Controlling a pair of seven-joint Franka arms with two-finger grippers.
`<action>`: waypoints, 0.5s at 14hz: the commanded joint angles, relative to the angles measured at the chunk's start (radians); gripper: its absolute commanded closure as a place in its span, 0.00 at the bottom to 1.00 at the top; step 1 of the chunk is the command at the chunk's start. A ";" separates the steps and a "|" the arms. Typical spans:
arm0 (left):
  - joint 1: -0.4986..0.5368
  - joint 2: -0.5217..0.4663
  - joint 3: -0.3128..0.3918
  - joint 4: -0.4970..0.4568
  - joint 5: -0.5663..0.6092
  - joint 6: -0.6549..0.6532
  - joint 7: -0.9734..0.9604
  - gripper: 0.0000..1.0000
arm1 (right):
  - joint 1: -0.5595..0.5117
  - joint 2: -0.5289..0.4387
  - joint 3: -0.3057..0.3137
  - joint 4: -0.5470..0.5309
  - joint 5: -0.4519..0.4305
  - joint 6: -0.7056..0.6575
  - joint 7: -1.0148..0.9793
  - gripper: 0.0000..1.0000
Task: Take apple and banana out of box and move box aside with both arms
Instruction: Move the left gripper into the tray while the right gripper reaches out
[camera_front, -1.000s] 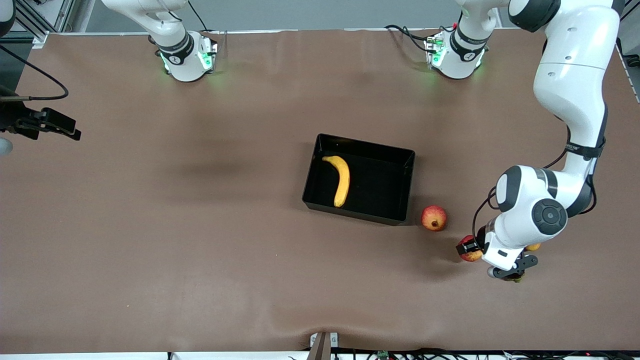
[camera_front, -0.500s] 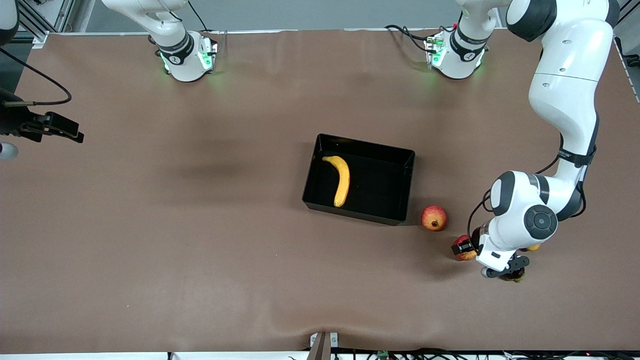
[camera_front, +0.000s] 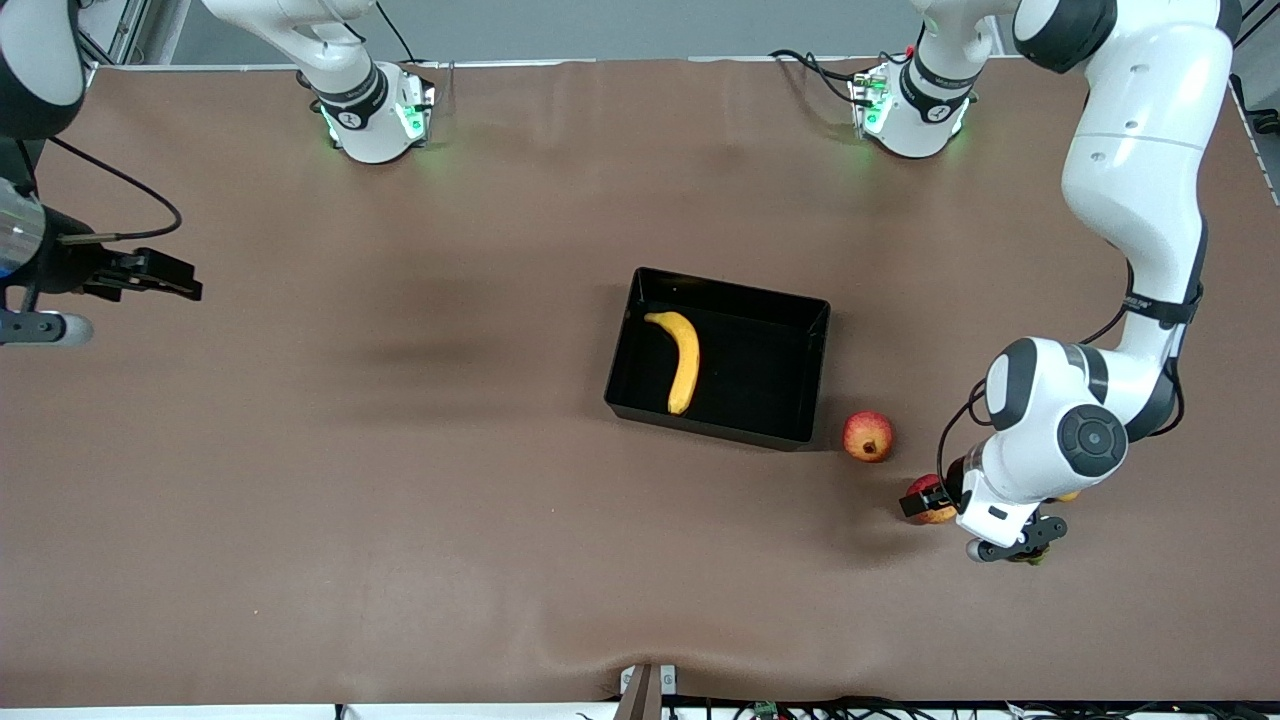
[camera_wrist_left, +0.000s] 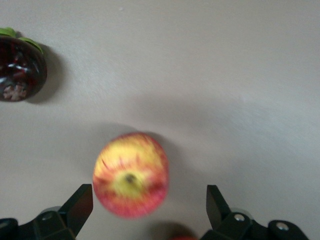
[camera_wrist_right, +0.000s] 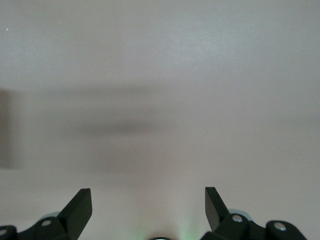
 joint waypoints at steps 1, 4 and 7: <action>-0.050 -0.112 -0.009 -0.025 -0.001 -0.112 -0.002 0.00 | 0.026 0.022 -0.003 0.016 0.012 -0.011 0.030 0.00; -0.101 -0.164 -0.074 -0.031 -0.004 -0.212 -0.029 0.00 | 0.026 0.033 -0.003 0.019 0.010 0.000 0.043 0.00; -0.153 -0.178 -0.152 -0.062 0.002 -0.218 -0.097 0.00 | 0.017 0.033 -0.003 0.021 0.010 -0.002 0.043 0.00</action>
